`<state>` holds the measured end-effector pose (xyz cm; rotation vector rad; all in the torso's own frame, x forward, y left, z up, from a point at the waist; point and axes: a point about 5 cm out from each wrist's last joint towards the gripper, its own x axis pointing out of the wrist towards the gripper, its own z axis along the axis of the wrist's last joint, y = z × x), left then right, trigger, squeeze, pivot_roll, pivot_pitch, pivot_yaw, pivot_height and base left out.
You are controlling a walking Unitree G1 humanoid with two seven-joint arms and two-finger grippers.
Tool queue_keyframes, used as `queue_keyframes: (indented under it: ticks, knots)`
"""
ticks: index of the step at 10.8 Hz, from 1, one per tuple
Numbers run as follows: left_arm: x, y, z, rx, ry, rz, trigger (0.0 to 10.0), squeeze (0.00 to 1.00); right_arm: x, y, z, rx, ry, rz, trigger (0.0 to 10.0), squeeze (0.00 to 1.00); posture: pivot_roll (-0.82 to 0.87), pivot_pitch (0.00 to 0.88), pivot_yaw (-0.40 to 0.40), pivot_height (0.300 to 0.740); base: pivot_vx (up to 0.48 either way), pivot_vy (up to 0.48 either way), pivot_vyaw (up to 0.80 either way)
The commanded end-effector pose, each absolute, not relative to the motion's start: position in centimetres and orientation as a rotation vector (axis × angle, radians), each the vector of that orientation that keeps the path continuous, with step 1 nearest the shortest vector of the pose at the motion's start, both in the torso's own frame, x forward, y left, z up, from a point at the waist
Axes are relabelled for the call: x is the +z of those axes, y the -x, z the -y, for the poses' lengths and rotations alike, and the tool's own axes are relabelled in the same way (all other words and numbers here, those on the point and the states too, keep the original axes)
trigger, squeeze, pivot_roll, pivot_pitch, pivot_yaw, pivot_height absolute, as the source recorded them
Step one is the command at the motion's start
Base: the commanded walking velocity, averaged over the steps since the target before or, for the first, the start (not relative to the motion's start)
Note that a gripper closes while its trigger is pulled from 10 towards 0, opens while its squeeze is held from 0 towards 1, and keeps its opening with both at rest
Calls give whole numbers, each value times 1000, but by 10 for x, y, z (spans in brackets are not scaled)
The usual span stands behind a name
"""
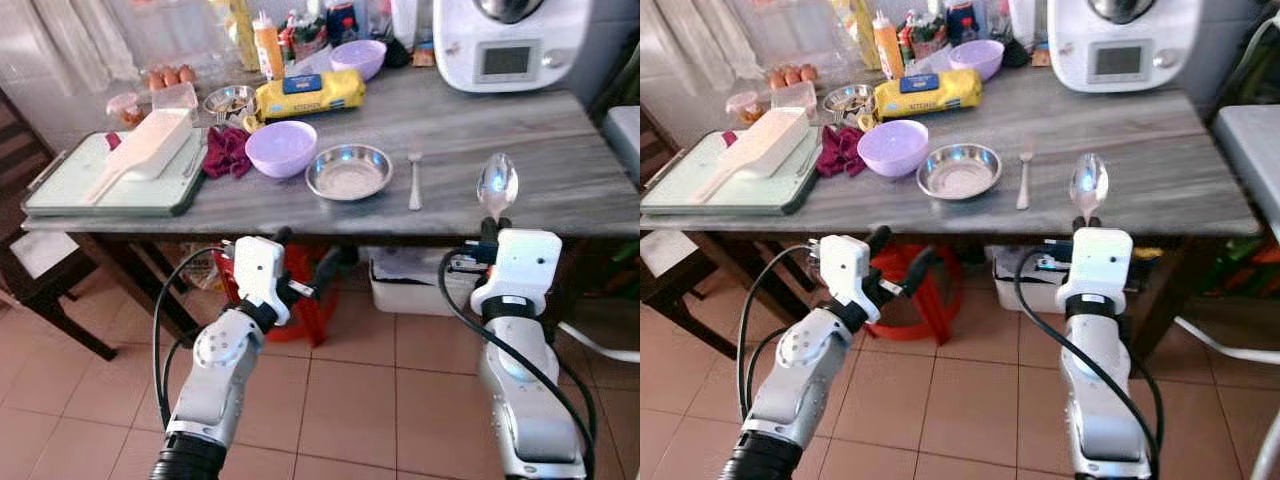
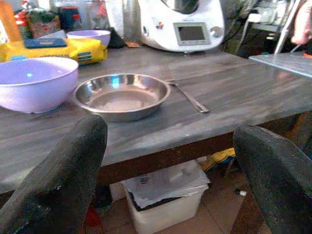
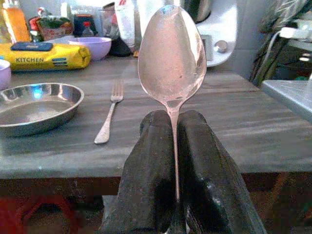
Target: Setting the table
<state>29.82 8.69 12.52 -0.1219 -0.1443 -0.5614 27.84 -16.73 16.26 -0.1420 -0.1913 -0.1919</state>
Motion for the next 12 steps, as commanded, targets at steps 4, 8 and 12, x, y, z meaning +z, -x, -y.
queue_keyframes:
  ticks: [4, 8, 12]
  knots:
    - [123, -296, -92, -562, 115, 135, 10000, 0, 167, -281, 159, -163, 134, 211, 10000, 0, -135, 75, 155, 740, 480, 0, 0]
    - [122, -295, -90, -575, 114, 128, 10000, 0, 167, -284, 158, -157, 132, 211, 10000, 0, -133, 69, 154, 740, 480, 0, -108]
    - [120, -293, -89, -581, 115, 113, 10000, 0, 166, -284, 156, -150, 130, 212, 10000, 0, -130, 70, 152, 740, 280, 0, -366]
